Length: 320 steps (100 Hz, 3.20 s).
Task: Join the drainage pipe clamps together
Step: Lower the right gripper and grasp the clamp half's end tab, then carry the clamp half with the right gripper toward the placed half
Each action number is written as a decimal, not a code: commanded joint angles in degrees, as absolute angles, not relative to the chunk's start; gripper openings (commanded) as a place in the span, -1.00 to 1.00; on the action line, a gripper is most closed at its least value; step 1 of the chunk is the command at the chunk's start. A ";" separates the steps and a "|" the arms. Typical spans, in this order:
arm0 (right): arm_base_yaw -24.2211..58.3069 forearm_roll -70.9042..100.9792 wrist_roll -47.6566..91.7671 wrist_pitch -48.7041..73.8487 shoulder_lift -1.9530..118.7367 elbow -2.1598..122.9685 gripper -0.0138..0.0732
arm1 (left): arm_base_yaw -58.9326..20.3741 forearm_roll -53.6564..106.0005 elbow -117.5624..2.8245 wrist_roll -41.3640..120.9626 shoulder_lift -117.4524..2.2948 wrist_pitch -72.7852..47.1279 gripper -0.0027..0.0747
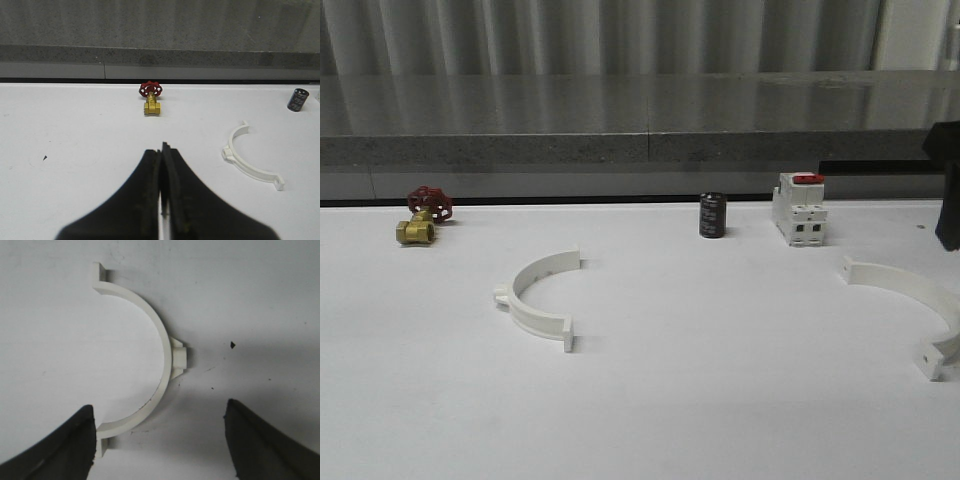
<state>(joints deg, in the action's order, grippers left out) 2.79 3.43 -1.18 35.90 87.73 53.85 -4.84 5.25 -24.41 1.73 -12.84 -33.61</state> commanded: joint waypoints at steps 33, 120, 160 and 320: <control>2.71 3.32 -0.91 33.64 97.91 61.76 0.57 | -4.77 6.01 -25.80 1.58 -13.38 -29.60 -0.99; 2.71 3.27 -0.95 33.65 103.28 61.84 0.24 | -4.77 6.01 -25.80 1.58 -13.38 -29.60 -0.99; 2.71 3.31 -0.95 34.30 103.28 61.84 -0.65 | -4.77 6.01 -25.80 1.58 -13.38 -29.60 -0.99; 32.52 -3.05 -34.94 40.87 117.09 89.85 -0.61 | -4.77 6.01 -25.80 1.58 -13.38 -29.60 -0.99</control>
<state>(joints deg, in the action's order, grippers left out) 32.12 -2.15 -34.37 42.02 119.70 87.13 -4.84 5.25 -24.41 1.73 -12.84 -33.61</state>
